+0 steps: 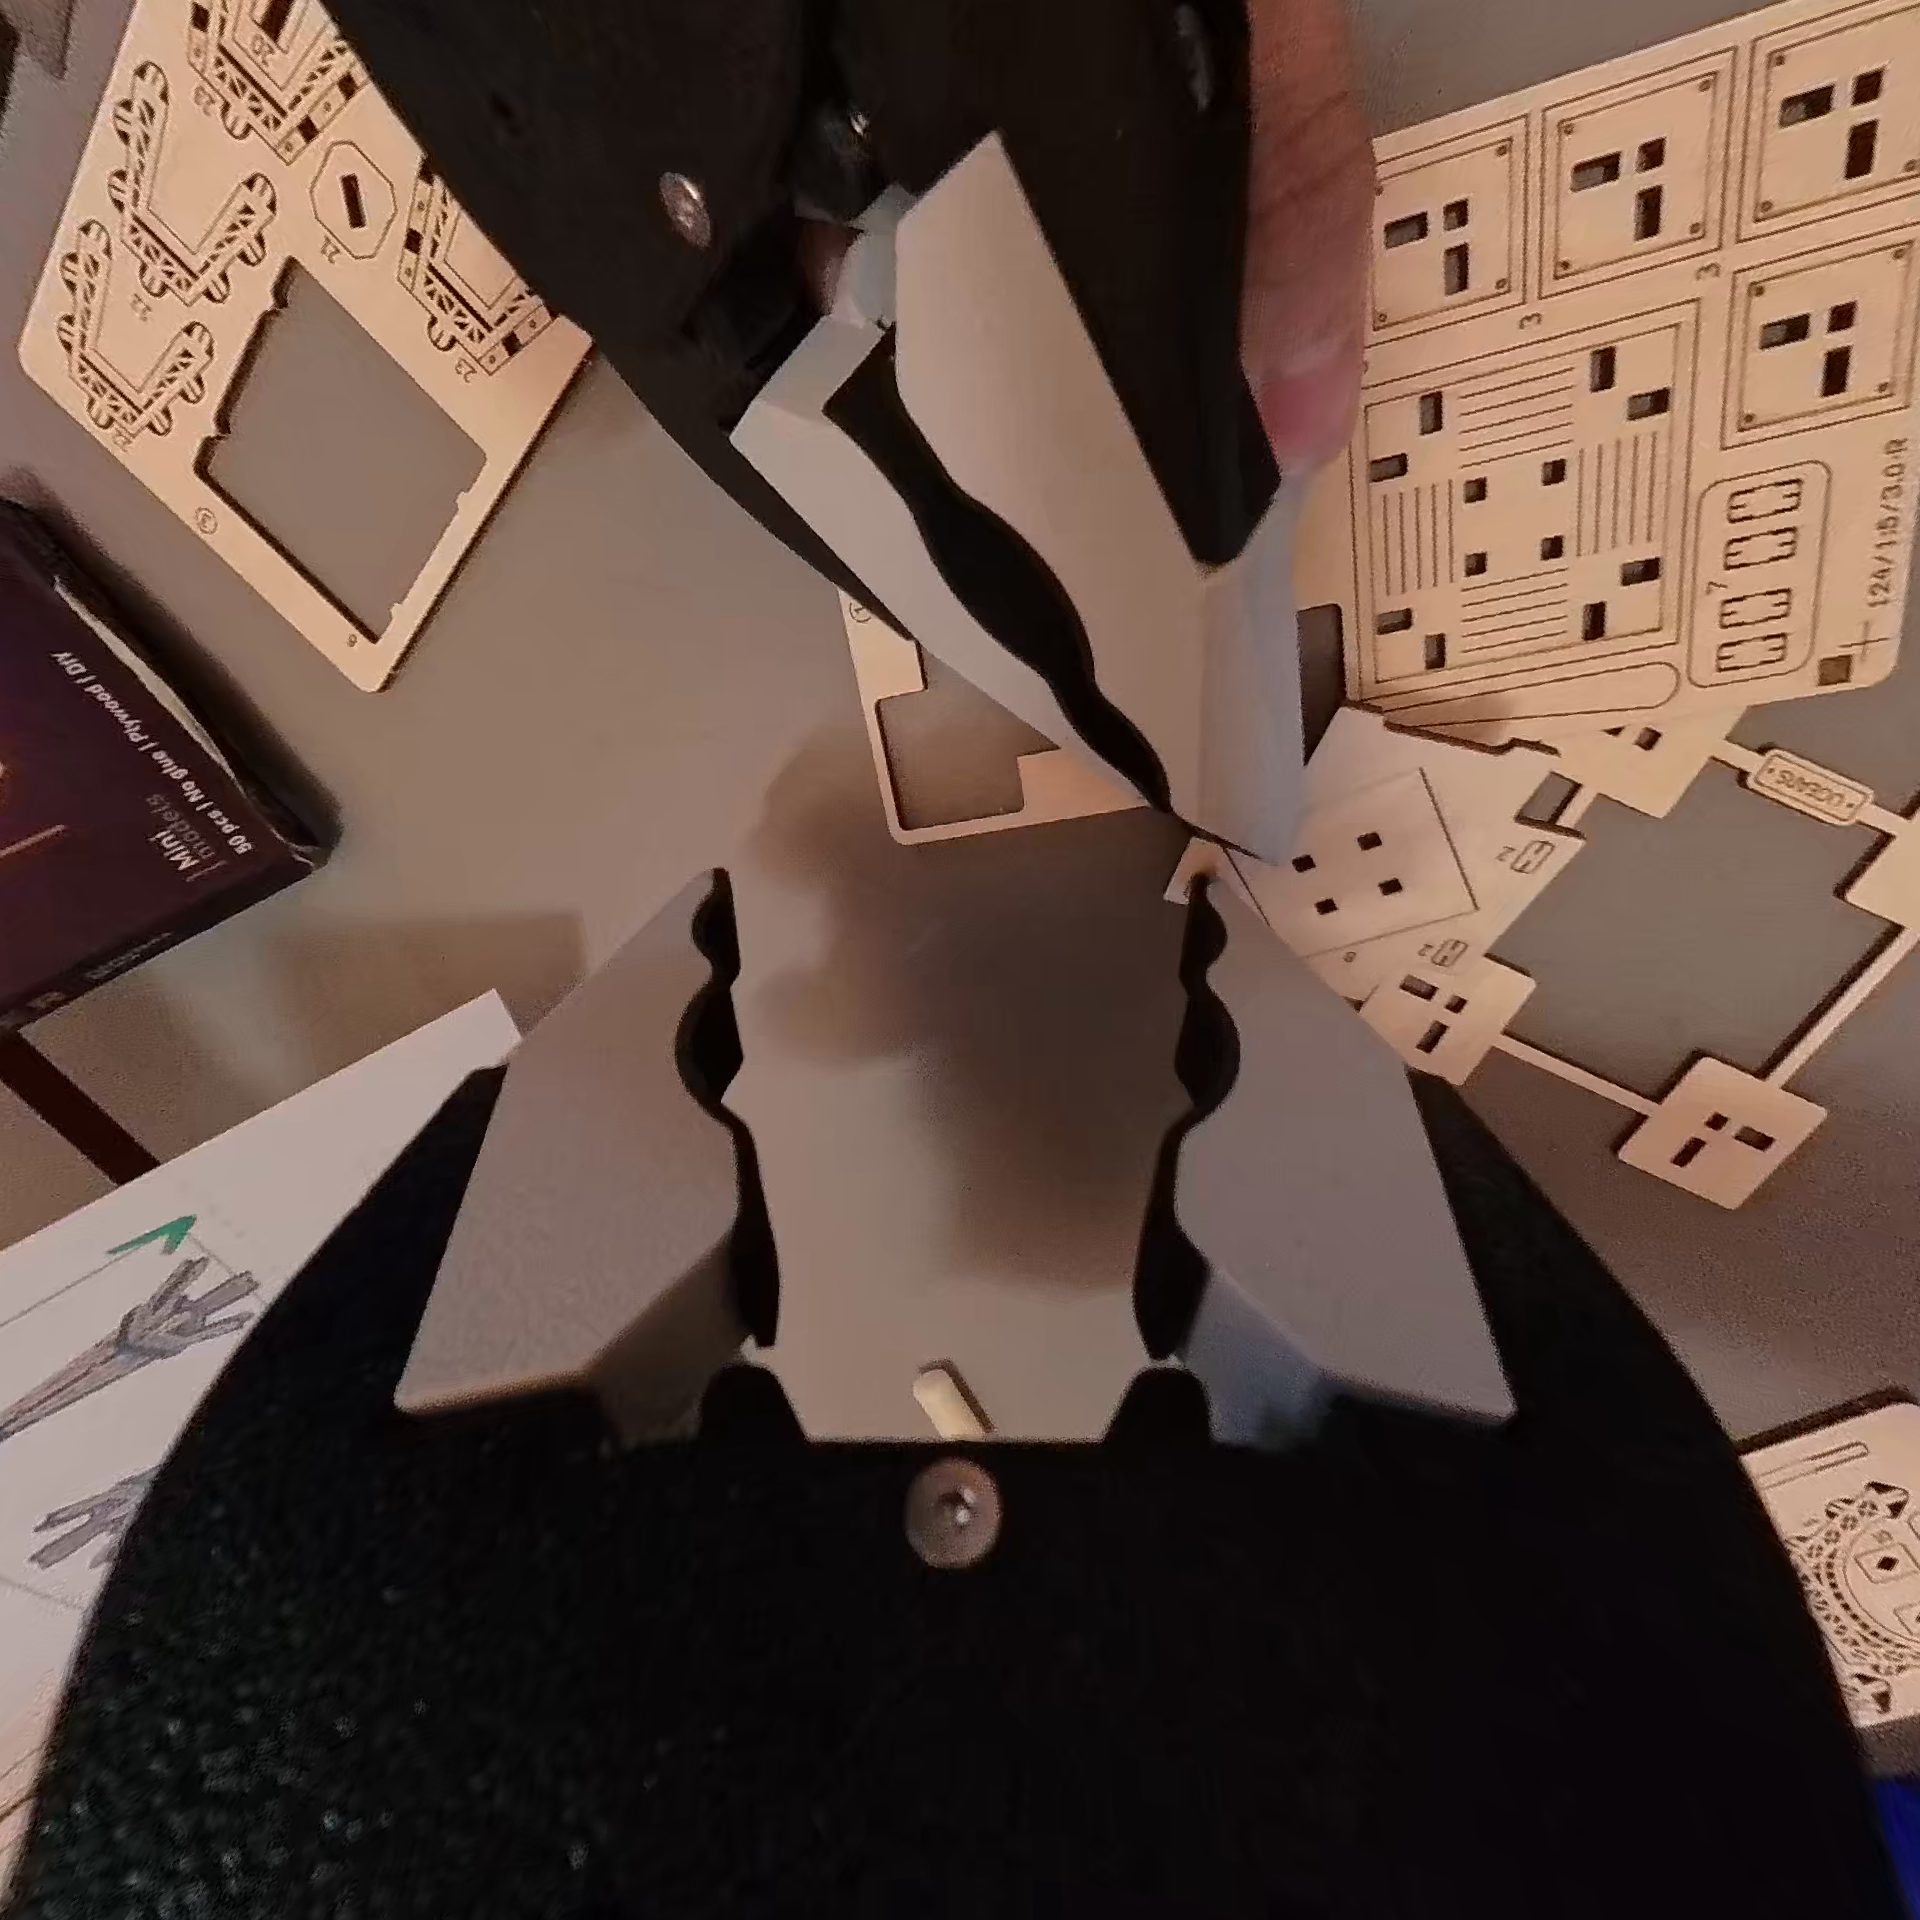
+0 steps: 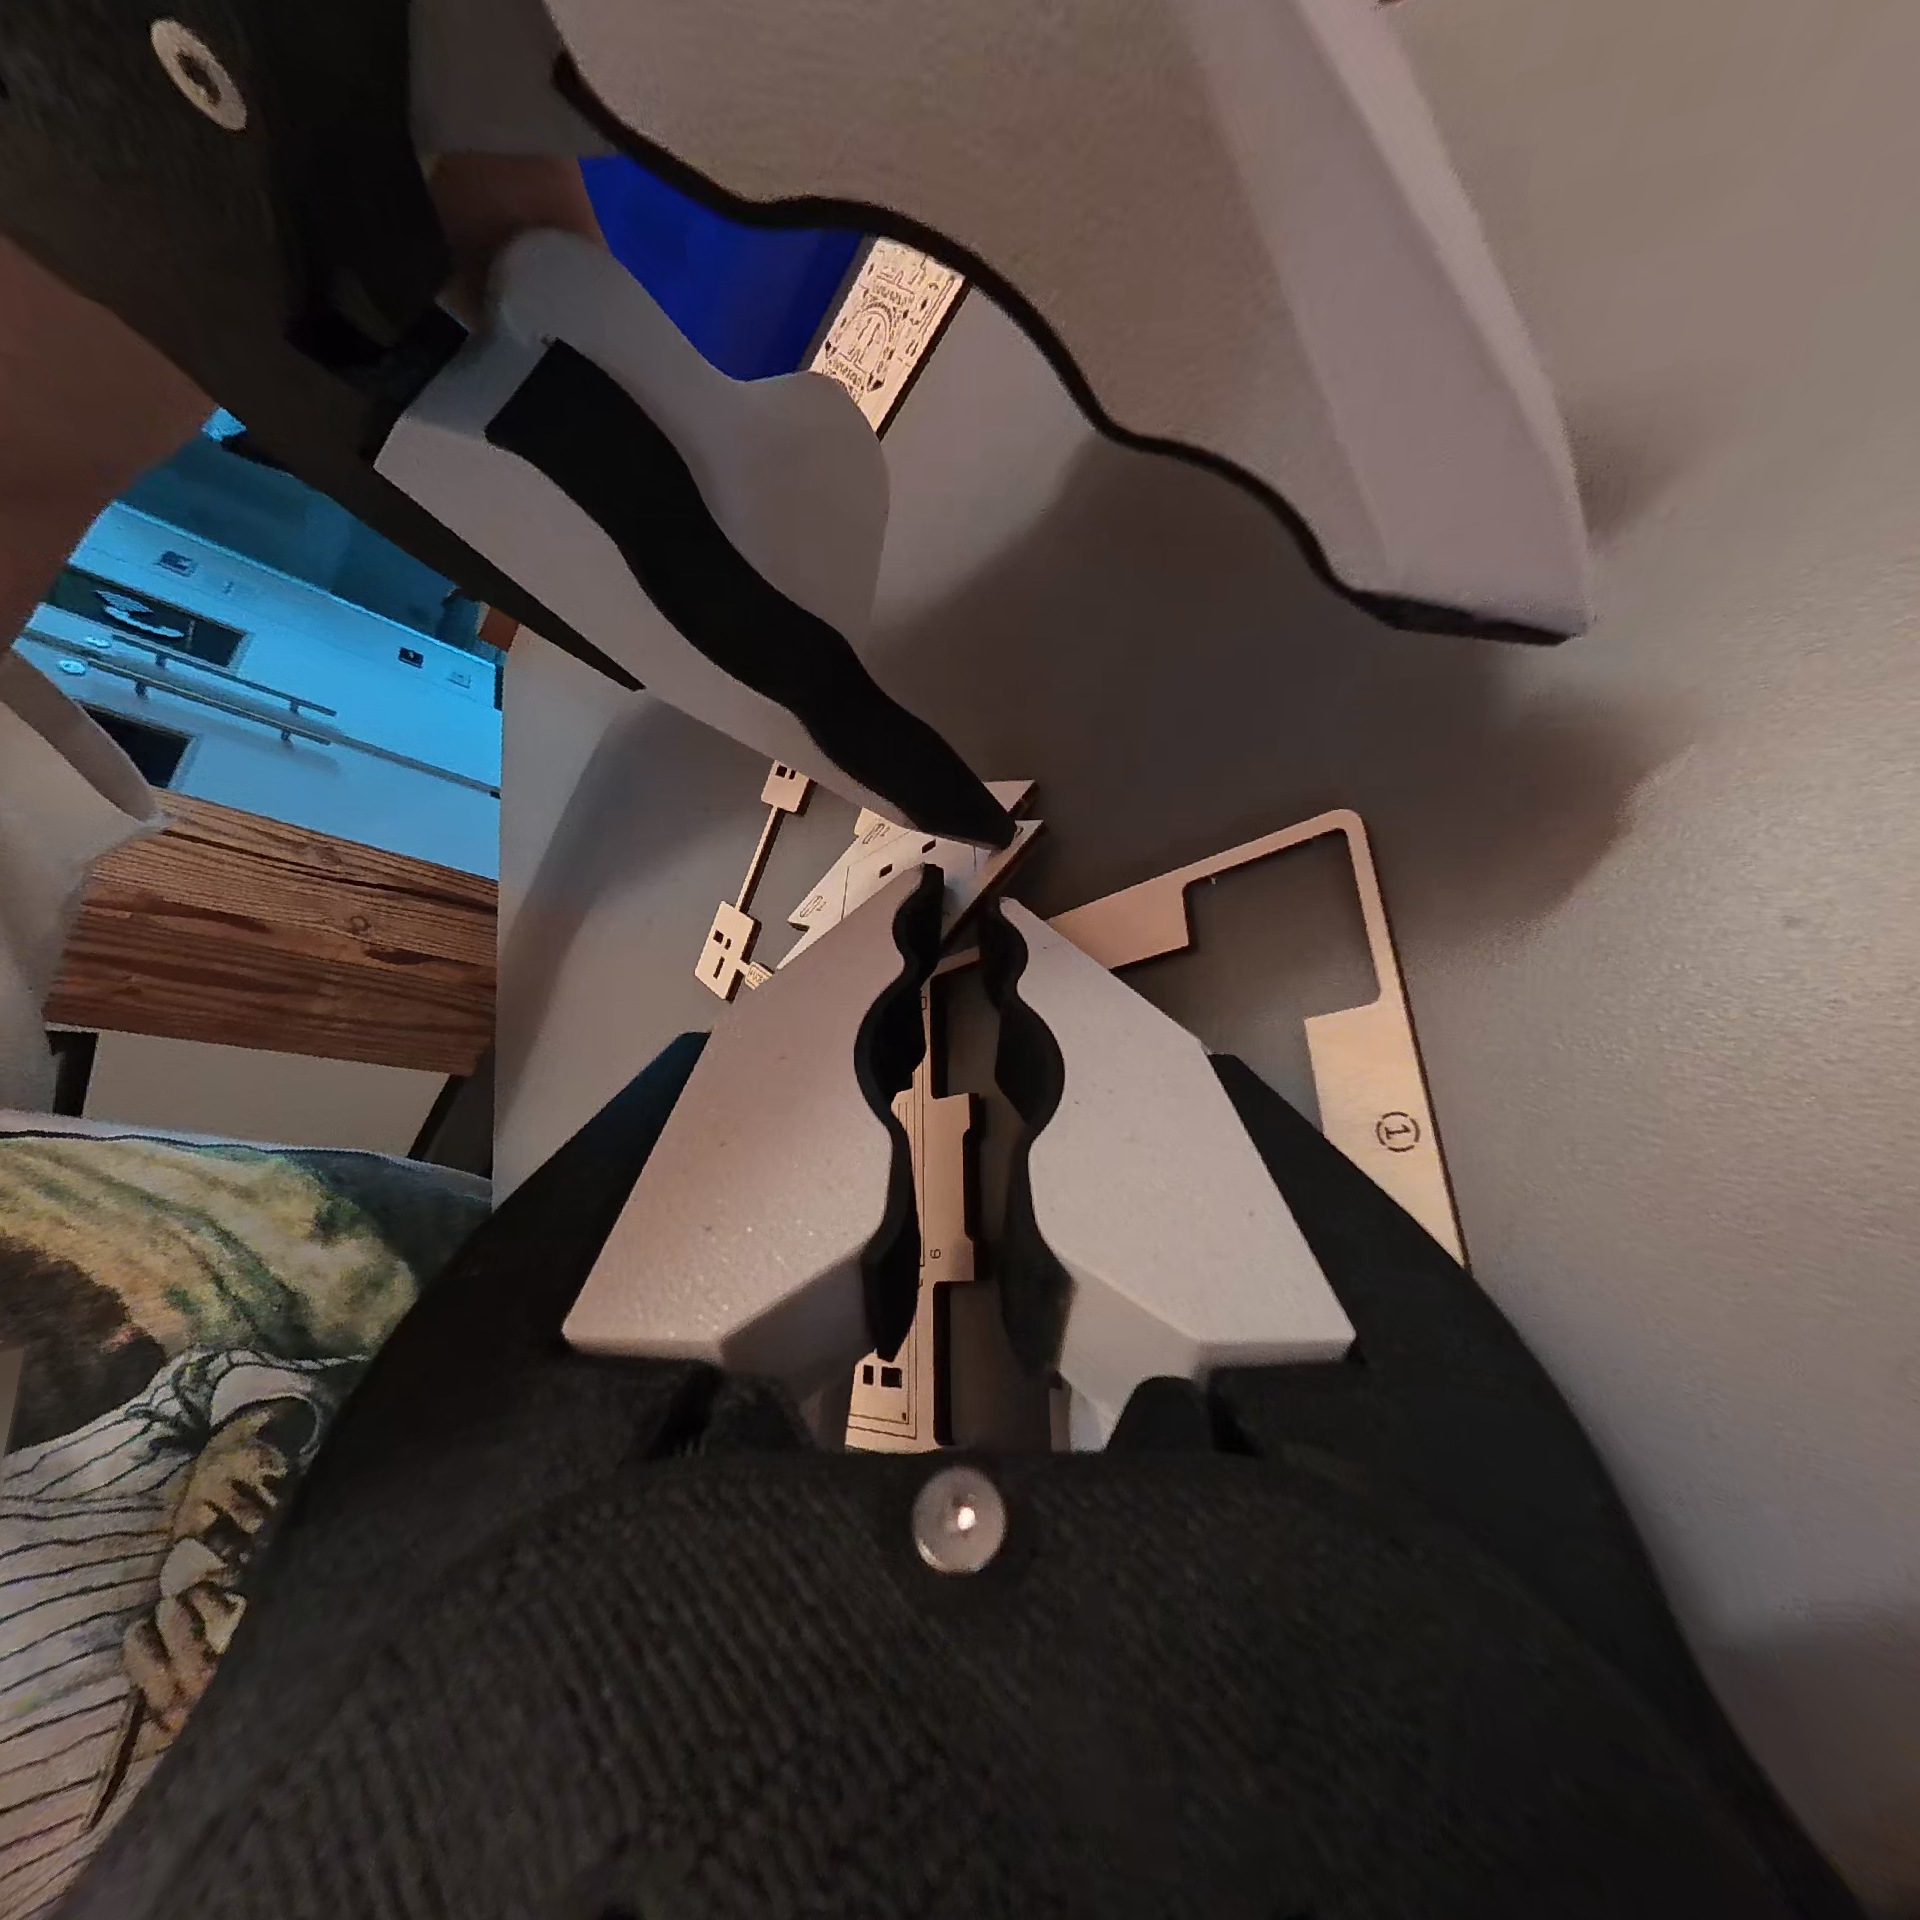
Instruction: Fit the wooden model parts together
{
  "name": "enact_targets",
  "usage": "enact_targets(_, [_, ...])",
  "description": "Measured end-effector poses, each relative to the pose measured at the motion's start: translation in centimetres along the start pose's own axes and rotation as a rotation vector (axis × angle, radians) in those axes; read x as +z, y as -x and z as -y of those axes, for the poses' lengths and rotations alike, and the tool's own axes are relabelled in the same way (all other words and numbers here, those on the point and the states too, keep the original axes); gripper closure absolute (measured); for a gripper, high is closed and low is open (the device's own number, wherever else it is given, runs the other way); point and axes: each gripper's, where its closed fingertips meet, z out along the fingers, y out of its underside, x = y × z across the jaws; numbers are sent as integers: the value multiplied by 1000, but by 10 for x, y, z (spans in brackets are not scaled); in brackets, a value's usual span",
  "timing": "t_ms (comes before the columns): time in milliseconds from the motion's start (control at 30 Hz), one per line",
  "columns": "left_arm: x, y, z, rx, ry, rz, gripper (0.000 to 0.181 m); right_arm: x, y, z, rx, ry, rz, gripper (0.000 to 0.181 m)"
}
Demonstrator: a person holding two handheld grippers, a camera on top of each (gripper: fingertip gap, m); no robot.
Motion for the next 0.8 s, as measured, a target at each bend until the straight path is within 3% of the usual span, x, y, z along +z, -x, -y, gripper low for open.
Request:
enact_targets(200, [-1, -2, 0, -4, -9, 6, 102, 0, 0, 0, 0, 2, -1, 176])
enact_targets(367, [-12, 3, -2, -49, -57, 75, 94, 0, 1, 1, 3, -10, 12, 178])
enact_targets(467, [-18, 10, -4, -69, -67, 137, 111, 0, 1, 2, 4, -12, 17, 178])
enact_targets(800, [-15, -4, 4, -74, -55, 65, 105, -1, 2, 2, 3, -14, 21, 178])
